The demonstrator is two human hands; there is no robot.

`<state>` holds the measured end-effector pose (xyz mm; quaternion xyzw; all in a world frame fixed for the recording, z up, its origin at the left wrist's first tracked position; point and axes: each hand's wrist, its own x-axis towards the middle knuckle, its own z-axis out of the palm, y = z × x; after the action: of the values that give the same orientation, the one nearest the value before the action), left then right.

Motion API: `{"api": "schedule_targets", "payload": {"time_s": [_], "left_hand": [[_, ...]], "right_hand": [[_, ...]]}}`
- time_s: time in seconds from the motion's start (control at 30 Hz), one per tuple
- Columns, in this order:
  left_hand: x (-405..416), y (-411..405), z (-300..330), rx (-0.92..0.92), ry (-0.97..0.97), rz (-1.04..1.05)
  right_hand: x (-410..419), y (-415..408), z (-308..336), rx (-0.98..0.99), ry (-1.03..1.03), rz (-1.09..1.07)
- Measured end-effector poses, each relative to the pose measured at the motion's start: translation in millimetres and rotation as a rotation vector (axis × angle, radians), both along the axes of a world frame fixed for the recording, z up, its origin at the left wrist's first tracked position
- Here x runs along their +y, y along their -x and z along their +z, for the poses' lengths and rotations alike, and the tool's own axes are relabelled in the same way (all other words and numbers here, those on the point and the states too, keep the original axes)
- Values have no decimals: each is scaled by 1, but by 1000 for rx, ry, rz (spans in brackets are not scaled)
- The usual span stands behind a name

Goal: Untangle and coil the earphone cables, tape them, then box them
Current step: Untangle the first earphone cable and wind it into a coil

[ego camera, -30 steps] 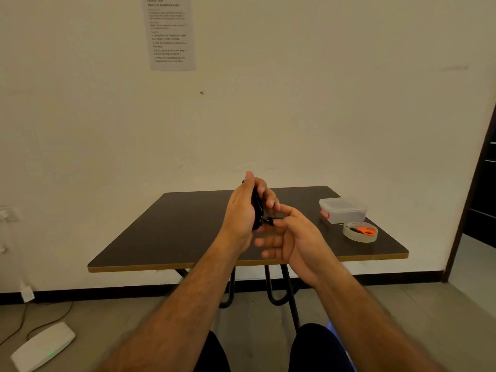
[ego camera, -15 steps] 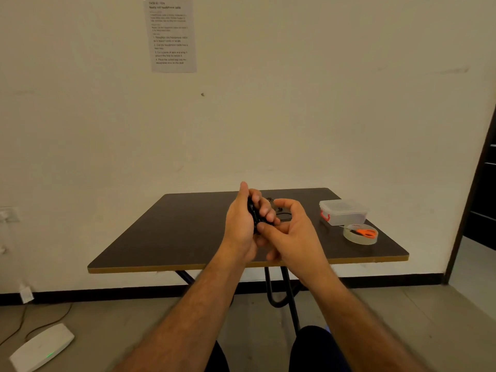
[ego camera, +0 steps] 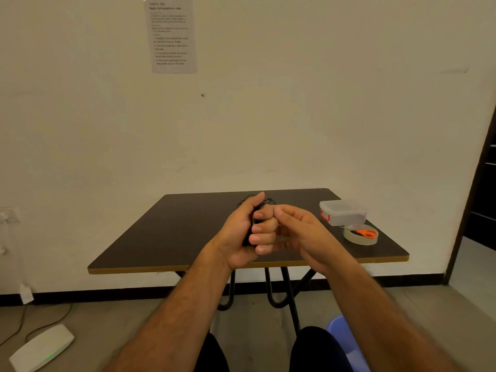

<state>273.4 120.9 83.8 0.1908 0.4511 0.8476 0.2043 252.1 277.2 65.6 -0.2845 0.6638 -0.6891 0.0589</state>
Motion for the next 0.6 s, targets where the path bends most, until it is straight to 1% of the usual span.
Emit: {"api": "schedule_targets", "payload": {"time_s": [0.13,0.23,0.47,0.6], "left_hand": [[-7,3,-2,-18,52,-42],[-11,5,-5,-17,129,17],[-9,18,-19,-59,295,353],[-4,30,-31,-91,309,527]], "right_hand": [[1,0,2,-60,-18,67],[-1,3,-1,-91,-3,56],[-23,14,-19,-37,-36,-197],[-37,27,-33,70,-151,-372]]}}
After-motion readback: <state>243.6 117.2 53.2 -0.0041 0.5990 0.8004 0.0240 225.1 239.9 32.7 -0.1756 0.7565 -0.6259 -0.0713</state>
